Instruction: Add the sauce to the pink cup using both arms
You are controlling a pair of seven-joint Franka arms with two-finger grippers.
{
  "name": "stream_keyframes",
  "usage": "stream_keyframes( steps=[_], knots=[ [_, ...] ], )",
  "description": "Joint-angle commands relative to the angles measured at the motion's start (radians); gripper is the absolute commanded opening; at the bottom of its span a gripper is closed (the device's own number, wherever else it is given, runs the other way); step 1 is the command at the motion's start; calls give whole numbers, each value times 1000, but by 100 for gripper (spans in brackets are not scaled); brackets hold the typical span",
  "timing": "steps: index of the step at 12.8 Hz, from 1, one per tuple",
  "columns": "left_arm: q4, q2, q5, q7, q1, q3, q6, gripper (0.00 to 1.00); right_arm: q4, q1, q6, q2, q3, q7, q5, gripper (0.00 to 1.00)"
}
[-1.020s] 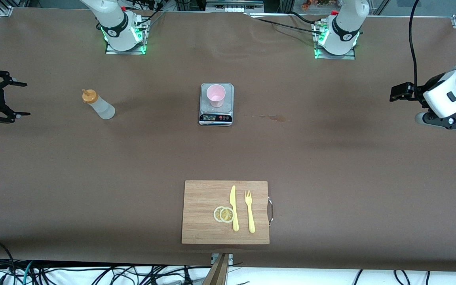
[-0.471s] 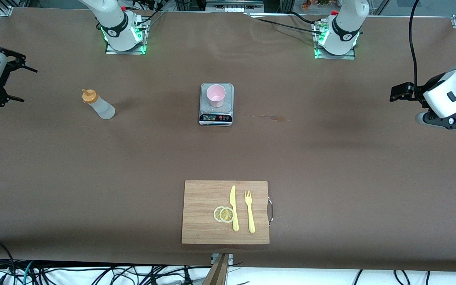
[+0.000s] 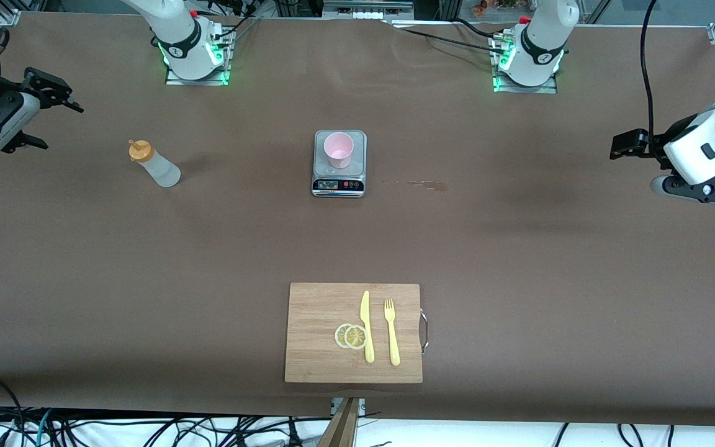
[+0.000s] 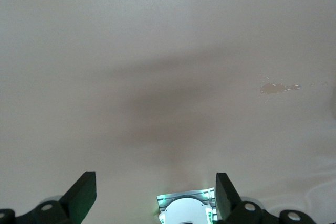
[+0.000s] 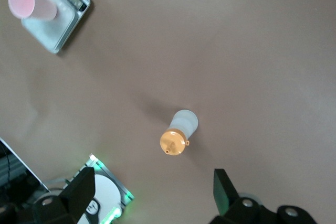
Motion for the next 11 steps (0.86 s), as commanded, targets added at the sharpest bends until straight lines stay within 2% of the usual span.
stream_keyframes(
  steps=[1,3,6,8,11],
  knots=[
    [31,14,-16,22,1,4,-2,100,-36,51,38,-44,3,171,-44,100],
    [31,14,-12,21,-1,4,-2,100,-36,61,70,-44,3,173,-58,100],
    [31,14,-13,21,-1,4,-2,100,-90,59,225,-45,-38,182,-43,100],
    [31,14,-15,22,-1,4,-2,100,-98,59,224,-56,-46,191,-28,100],
    [31,14,-15,22,1,4,-2,100,-96,59,213,-79,-30,440,-43,100]
  ],
)
